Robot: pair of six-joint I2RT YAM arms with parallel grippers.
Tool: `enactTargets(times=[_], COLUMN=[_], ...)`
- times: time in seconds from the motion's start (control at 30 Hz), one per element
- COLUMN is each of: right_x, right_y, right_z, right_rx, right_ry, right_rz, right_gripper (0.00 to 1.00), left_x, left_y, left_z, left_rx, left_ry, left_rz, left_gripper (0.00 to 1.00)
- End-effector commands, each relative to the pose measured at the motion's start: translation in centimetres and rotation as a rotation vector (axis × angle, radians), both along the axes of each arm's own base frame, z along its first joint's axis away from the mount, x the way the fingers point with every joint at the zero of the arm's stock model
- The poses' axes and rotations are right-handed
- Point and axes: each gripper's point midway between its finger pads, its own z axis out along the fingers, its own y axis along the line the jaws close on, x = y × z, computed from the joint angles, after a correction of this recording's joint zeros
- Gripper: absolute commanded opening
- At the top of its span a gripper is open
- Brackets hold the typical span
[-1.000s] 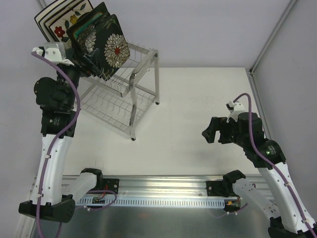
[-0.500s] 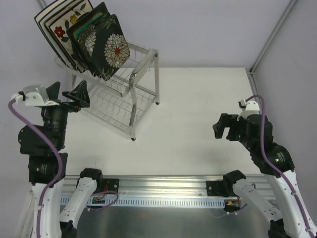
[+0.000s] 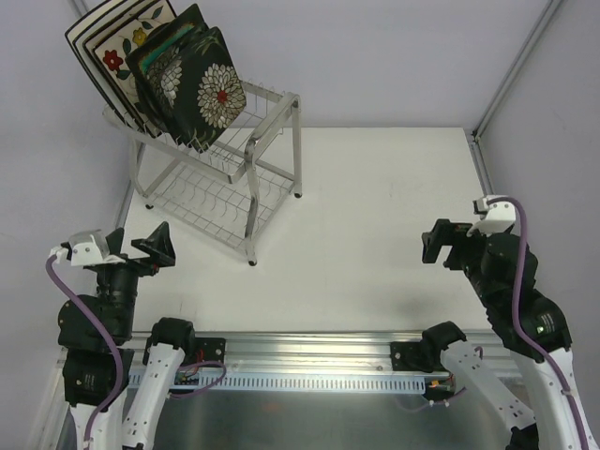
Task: Load the plates into the dish rack
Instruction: Insert the plate into the dish rack
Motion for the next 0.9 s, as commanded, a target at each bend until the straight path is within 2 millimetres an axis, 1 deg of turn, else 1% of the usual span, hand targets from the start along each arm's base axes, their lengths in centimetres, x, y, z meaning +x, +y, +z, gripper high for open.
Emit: enactTargets(times=[0.0,0.03,0.07,0.13,0.2,0.3,0.43,0.63,0.7,0.87], right_x=[-0.5,-0.8,-1.0,-1.7,-2.1,-2.9,-3.8,-5.4,-5.9,-6.6], right_y=[-1.5,-2.0,-2.2,-3.0,-3.6,-5.1,-6.4,-8.3,-8.9,-9.6], right_z=[2.7,2.9,2.7,2.9,2.4,2.0,1.6,0.8,0.6,0.0], right_rx=[0.007,0.013,0.009,0.007,-0.005,-0.023,-0.020,-0.025,-0.026,-0.030], right_ry=[-0.120,-0.139,-0.139,-0.157,-0.153,-0.168,-0.200,-0.236,-0.250,-0.261], right_rz=[-0.058,-0.075,-0.082,-0.112,-0.130,-0.193,-0.247,-0.326,-0.348,-0.373], right_gripper=[1.00,1.00,1.00,0.99,1.00,1.00,0.99,1.00,0.99,1.00], left_x=[-1.1,-1.3,-1.7,-2.0,-2.5,-2.7,-3.5,-4.7,-4.9,-4.9], left_y=[0.2,0.1,0.0,0.0,0.2,0.6,0.6,1.1,1.1,1.3], left_z=[-2.5,-2.9,-3.7,-4.2,-5.0,-5.8,-6.0,-6.4,-6.8,-7.7], left_rx=[-0.031,-0.034,-0.031,-0.028,-0.020,-0.018,-0.040,-0.064,-0.067,-0.066], left_ry=[0.056,0.064,0.077,0.084,0.090,0.098,0.077,0.045,0.048,0.070], left_rz=[0.006,-0.003,-0.012,-0.016,-0.008,0.012,0.005,0.025,0.025,0.038], left_gripper=[0.99,0.99,0.99,0.99,0.99,0.99,0.99,0.99,0.99,0.99])
